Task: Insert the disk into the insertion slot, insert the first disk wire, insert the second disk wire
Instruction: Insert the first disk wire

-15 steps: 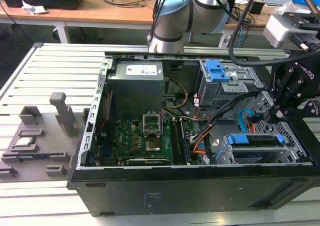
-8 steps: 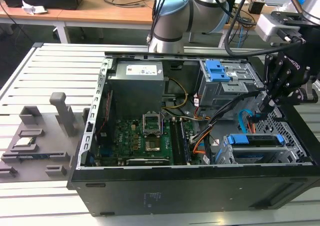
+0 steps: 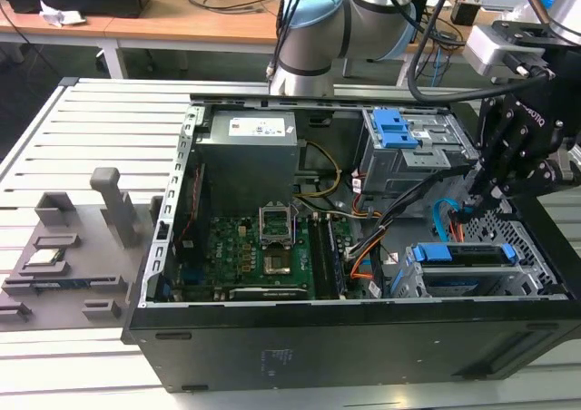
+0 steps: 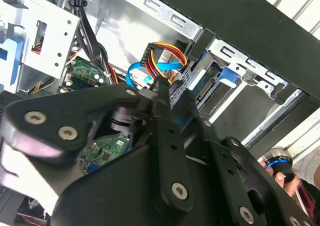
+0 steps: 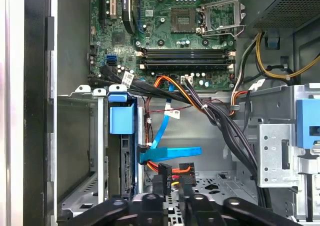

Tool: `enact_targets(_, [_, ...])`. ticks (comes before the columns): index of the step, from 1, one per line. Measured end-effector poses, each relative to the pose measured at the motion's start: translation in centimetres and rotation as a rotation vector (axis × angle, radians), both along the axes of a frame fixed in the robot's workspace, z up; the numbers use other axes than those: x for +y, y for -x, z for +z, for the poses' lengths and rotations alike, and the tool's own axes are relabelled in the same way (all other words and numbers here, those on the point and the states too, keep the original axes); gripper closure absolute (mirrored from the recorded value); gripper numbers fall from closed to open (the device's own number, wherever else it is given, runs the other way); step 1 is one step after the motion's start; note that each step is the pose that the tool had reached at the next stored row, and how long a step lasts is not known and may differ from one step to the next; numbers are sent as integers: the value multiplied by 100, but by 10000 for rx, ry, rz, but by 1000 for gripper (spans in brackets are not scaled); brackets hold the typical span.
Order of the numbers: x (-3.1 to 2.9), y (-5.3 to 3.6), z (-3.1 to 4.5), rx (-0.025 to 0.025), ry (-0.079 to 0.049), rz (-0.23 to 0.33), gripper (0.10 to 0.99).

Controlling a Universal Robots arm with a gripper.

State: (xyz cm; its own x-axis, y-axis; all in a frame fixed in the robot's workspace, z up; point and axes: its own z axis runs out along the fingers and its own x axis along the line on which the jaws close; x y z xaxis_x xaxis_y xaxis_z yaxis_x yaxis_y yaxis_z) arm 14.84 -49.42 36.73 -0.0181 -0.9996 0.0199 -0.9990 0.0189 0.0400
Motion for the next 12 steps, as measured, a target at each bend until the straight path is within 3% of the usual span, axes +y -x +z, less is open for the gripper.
enact_targets(1, [0, 0, 0, 0, 2, 0, 784])
enact_targets(3, [1, 1, -3, 0, 26, 0, 784])
enact_targets(5, [0, 12, -17, 0, 138, 0, 784])
enact_targets(12, [-6, 27, -140, 0, 299, 0, 784])
